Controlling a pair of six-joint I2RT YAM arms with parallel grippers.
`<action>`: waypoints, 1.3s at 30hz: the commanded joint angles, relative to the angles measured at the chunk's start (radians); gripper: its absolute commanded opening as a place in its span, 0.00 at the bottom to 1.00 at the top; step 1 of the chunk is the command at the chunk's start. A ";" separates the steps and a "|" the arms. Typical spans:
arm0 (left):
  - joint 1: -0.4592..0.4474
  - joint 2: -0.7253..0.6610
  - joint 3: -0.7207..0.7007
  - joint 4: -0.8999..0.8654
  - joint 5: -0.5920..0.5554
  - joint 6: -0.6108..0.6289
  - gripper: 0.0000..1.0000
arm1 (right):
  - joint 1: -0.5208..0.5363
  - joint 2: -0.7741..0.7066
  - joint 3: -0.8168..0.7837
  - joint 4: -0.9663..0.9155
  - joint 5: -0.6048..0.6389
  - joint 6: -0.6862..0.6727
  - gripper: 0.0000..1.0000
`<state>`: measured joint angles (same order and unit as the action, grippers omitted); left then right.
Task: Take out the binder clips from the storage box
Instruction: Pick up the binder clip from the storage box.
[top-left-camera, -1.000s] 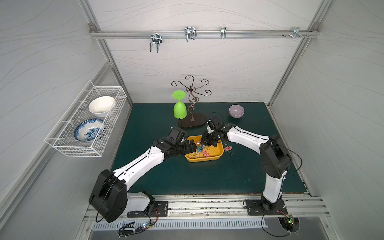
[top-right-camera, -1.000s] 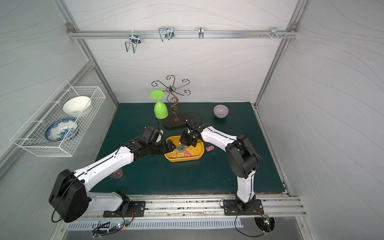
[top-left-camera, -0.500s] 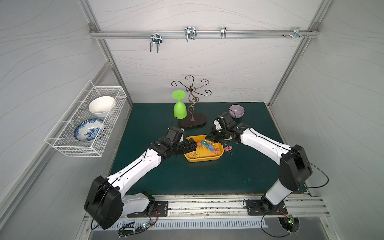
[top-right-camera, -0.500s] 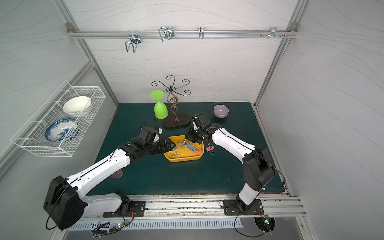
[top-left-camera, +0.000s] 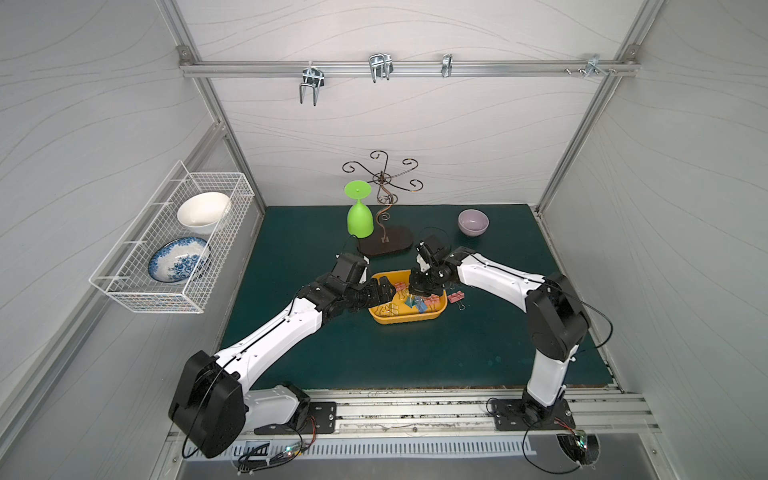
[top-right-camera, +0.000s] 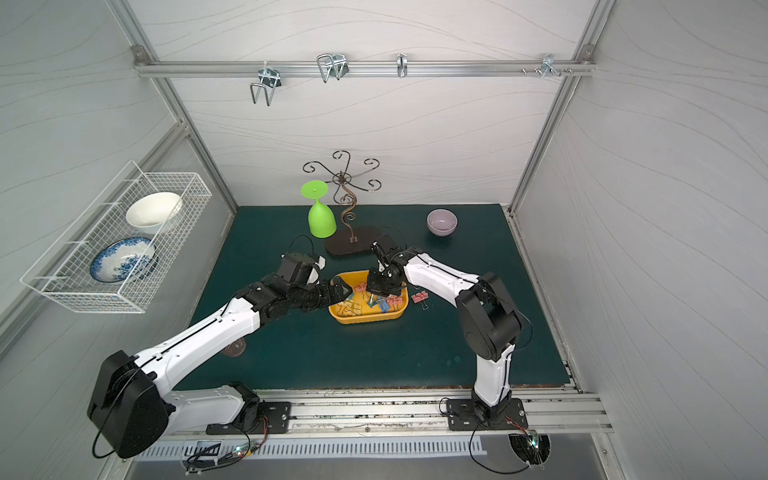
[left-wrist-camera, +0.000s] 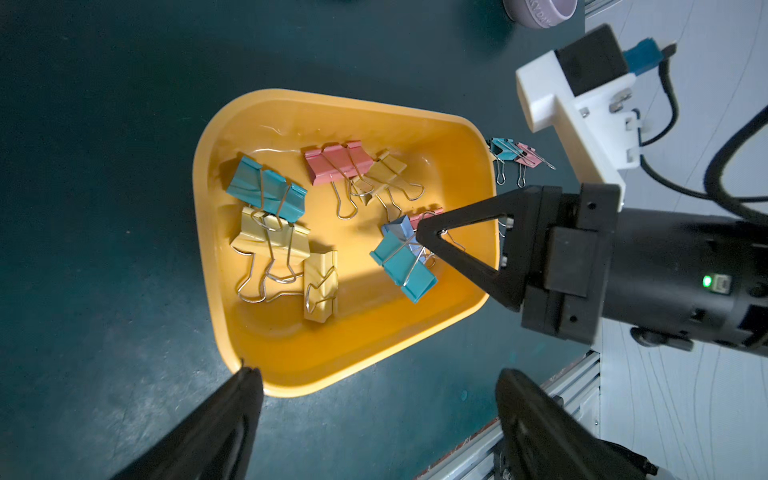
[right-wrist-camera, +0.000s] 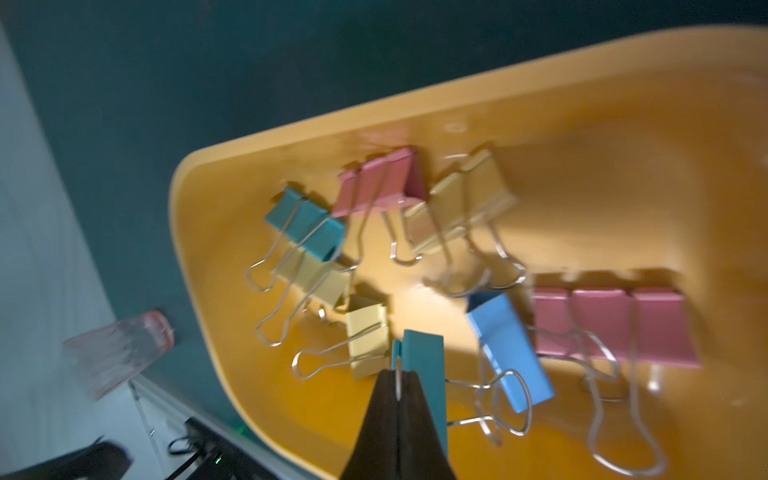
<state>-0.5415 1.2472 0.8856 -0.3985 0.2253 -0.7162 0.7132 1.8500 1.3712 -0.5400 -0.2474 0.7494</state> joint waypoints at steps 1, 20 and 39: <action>0.005 0.003 0.007 0.020 0.005 -0.001 0.93 | -0.047 0.012 -0.056 0.118 -0.213 0.058 0.00; 0.005 0.009 0.008 0.015 0.006 -0.003 0.93 | -0.135 0.074 -0.067 0.281 -0.560 0.131 0.00; 0.004 -0.040 0.008 0.041 0.025 -0.002 0.93 | -0.215 -0.366 -0.228 0.139 -0.075 0.046 0.00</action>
<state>-0.5415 1.2289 0.8856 -0.3985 0.2268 -0.7185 0.5434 1.6051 1.1904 -0.3233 -0.5327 0.8215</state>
